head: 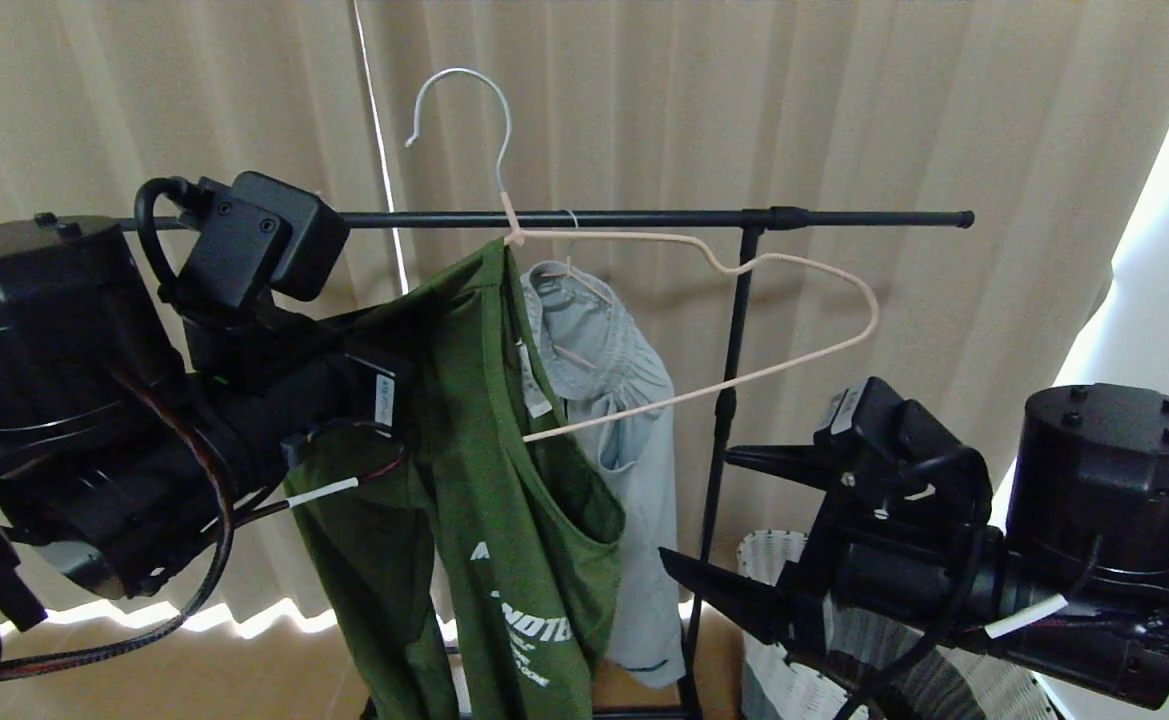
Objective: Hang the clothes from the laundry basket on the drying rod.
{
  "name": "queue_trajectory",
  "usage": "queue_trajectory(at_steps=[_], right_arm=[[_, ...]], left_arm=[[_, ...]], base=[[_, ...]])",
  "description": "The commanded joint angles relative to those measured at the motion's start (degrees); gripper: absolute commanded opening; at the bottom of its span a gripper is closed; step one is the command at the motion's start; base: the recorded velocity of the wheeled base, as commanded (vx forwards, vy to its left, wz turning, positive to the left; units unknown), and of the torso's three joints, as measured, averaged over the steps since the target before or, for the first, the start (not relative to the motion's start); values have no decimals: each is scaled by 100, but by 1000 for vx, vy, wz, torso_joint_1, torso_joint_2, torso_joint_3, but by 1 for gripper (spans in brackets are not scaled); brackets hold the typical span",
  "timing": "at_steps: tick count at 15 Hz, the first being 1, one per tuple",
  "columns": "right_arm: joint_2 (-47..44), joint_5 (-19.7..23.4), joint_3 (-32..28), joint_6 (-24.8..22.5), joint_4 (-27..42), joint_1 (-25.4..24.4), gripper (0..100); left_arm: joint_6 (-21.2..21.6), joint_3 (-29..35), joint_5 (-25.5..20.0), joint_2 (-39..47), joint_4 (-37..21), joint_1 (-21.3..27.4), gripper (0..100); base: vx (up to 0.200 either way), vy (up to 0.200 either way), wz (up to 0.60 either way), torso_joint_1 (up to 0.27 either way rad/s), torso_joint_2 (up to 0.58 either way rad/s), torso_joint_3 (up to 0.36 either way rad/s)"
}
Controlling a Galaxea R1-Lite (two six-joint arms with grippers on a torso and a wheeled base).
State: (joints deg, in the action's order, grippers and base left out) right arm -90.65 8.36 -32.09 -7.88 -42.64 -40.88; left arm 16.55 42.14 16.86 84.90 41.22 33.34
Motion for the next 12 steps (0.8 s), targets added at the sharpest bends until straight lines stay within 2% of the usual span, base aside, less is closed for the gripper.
queue_trajectory(at_steps=[1,5,8,12], right_arm=[[-331,-1,-140,-4,-51,-26,100],[-691,-133,-465,-4,-60,-237,100],[-955,-177,-641,5,-69,-237,100],[-1122,-309,-483,84,-60,-210,100]], left_arm=[[6,48,2,1,0,164,0],[-3,75,2,18,9,472,0],[-3,110,2,9,9,524,0],[-47,110,2,-8,44,524,0]], base=[[0,0,0,0,0,0],[0,0,0,0,0,0],[0,0,0,0,0,0],[0,0,0,0,0,0]])
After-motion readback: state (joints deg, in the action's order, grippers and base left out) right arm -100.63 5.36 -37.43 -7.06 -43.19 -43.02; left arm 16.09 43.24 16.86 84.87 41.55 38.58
